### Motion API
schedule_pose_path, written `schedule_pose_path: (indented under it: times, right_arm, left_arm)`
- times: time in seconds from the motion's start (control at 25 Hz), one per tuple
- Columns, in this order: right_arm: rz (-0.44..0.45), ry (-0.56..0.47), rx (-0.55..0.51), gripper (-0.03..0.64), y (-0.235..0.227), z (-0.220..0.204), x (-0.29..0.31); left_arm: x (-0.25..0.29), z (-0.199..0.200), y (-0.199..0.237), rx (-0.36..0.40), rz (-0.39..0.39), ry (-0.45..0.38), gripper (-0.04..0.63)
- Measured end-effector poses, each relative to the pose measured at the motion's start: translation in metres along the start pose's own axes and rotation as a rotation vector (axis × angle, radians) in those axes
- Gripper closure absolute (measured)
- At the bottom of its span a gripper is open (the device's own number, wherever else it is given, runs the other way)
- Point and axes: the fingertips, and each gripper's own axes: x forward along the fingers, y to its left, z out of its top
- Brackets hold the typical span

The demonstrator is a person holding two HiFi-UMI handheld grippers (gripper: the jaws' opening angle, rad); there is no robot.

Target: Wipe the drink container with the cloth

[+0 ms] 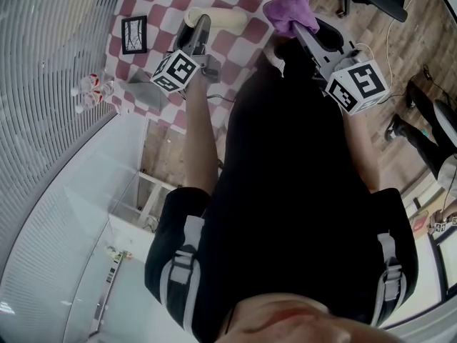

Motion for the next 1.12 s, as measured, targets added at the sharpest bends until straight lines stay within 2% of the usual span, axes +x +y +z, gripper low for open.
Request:
schedule_pose_path:
  times: [0.24,0.44,0.6,0.8,0.92,1.12]
  right_arm:
    - [0.046,0.032,-0.005,0.520,0.013,-0.011,0.014]
    - [0.124,0.057,-0.020,0.520,0.037,-0.019,0.030]
    - [0.199,0.086,-0.065,0.518,0.056,-0.027,0.049]
    - [0.287,0.125,-0.120,0.518,0.081,-0.044,0.077]
    - [0.313,0.120,-0.192,0.518,0.094,-0.060,0.093]
    - [0.345,0.172,-0.261,0.521,0.106,-0.099,0.116]
  left_arm:
    - [-0.001,-0.013,0.003,-0.192,-0.040,-0.018,0.324]
    - [0.000,-0.029,0.013,-0.281,-0.027,-0.003,0.324]
    - [-0.002,-0.031,0.021,-0.347,-0.012,-0.025,0.324]
    - [-0.002,-0.029,0.025,-0.384,-0.006,-0.029,0.324]
    - [-0.002,-0.029,0.027,-0.395,-0.001,-0.015,0.324]
    - [0.000,-0.030,0.026,-0.403,0.008,-0.012,0.324]
